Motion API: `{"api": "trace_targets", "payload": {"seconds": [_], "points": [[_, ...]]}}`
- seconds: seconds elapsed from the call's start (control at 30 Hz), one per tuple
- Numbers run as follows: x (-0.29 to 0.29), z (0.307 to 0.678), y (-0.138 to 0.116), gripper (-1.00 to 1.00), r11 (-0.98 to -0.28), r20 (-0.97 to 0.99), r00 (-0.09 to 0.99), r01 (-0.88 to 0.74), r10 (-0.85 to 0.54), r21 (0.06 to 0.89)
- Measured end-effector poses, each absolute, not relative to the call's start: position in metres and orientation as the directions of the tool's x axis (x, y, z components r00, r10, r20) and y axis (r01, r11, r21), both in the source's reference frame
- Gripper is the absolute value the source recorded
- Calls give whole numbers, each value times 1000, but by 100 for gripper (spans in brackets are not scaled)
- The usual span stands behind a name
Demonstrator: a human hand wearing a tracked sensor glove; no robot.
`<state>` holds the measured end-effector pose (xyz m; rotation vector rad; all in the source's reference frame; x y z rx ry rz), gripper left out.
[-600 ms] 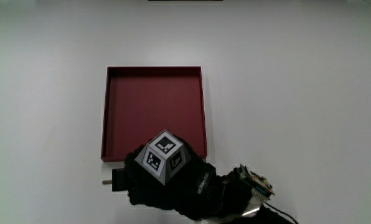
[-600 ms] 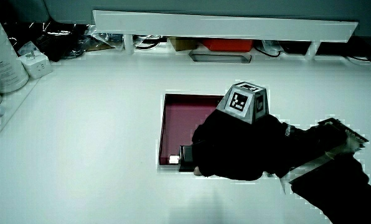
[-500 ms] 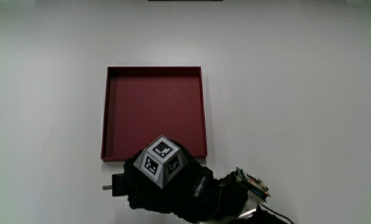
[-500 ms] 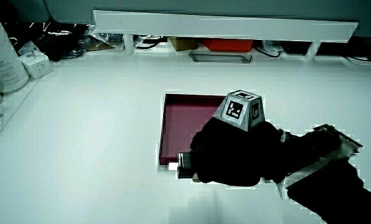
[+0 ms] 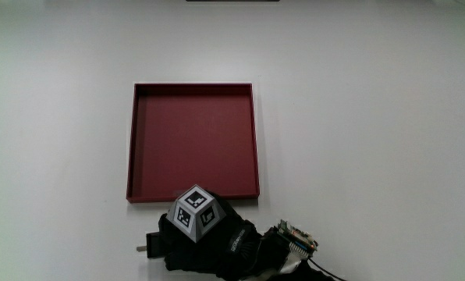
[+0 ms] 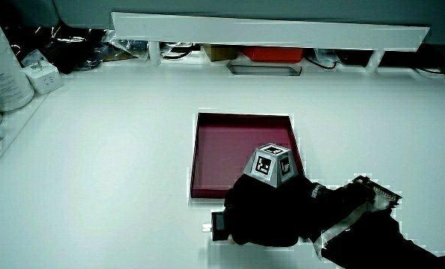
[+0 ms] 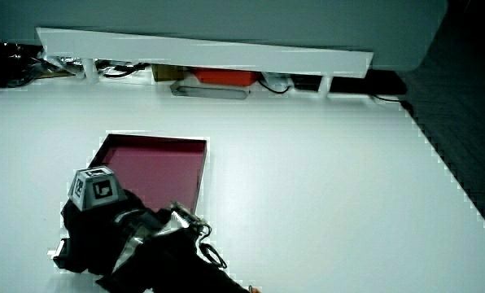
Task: Place charger on desk
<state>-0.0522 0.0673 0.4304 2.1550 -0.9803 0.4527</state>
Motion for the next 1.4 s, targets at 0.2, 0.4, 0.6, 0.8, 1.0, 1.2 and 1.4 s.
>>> {"api": "trace_targets", "payload": {"seconds": [0.2, 0.4, 0.6, 0.8, 1.0, 1.2, 1.4], "points": [[-52, 449, 68, 0, -447, 573, 665, -746, -478, 493], [-53, 456, 70, 0, -440, 570, 669, -743, -477, 505], [-51, 460, 70, 0, -450, 569, 679, -734, -464, 509], [-50, 461, 70, -24, -466, 562, 687, -726, -461, 505], [-47, 464, 71, -48, -441, 592, 673, -739, -443, 510], [-36, 445, 62, -72, -427, 651, 637, -767, -414, 479], [-15, 424, 48, -96, -443, 680, 609, -783, -407, 436]]}}
